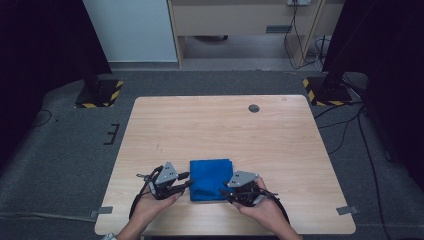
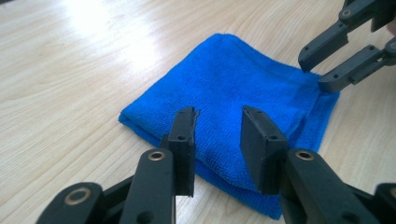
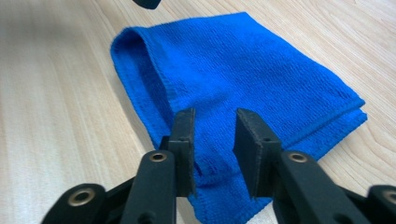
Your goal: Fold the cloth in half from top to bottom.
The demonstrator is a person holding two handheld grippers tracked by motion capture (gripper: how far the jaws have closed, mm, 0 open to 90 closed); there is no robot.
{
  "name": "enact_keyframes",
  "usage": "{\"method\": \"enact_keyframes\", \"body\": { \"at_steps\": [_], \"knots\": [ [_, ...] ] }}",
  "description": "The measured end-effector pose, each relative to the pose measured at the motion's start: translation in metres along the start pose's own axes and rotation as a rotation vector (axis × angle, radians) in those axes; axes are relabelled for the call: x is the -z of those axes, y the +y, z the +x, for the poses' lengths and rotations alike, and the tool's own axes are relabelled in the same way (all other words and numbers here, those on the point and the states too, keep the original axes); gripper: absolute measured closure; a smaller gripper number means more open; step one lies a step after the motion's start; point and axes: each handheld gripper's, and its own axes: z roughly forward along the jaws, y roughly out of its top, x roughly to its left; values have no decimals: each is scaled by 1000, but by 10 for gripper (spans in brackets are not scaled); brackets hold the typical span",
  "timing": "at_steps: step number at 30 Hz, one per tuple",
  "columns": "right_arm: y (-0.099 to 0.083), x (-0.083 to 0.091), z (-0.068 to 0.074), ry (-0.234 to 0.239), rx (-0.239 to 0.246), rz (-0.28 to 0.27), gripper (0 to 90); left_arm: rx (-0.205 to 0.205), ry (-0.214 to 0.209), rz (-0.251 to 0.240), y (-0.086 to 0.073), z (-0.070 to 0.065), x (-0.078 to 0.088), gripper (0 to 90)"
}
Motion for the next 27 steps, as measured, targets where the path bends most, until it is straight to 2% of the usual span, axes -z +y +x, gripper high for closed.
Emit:
{"method": "enact_keyframes", "body": {
  "at_steps": [7, 12, 15, 18, 20, 22, 27],
  "knots": [
    [-3, -8, -4, -21, -10, 24, 633, -44, 0, 84, -3, -5, -14, 633],
    [-6, -11, -4, -29, 5, 59, 623, -100, 5, 161, -8, -10, -20, 607],
    [-9, -10, -5, -40, 3, 82, 614, -139, 20, 183, -10, -13, -22, 590],
    [-11, -8, -6, -47, 13, 104, 599, -148, 18, 177, -10, -15, -22, 557],
    [-12, -7, -7, -47, 12, 100, 575, -138, 28, 157, -8, -14, -21, 500],
    [-11, -5, -8, -52, 3, 87, 537, -109, 33, 128, -5, -11, -19, 414],
    [-6, -4, -12, -65, -36, 38, 437, -48, 56, 63, -1, -3, -16, 296]
  ]
}}
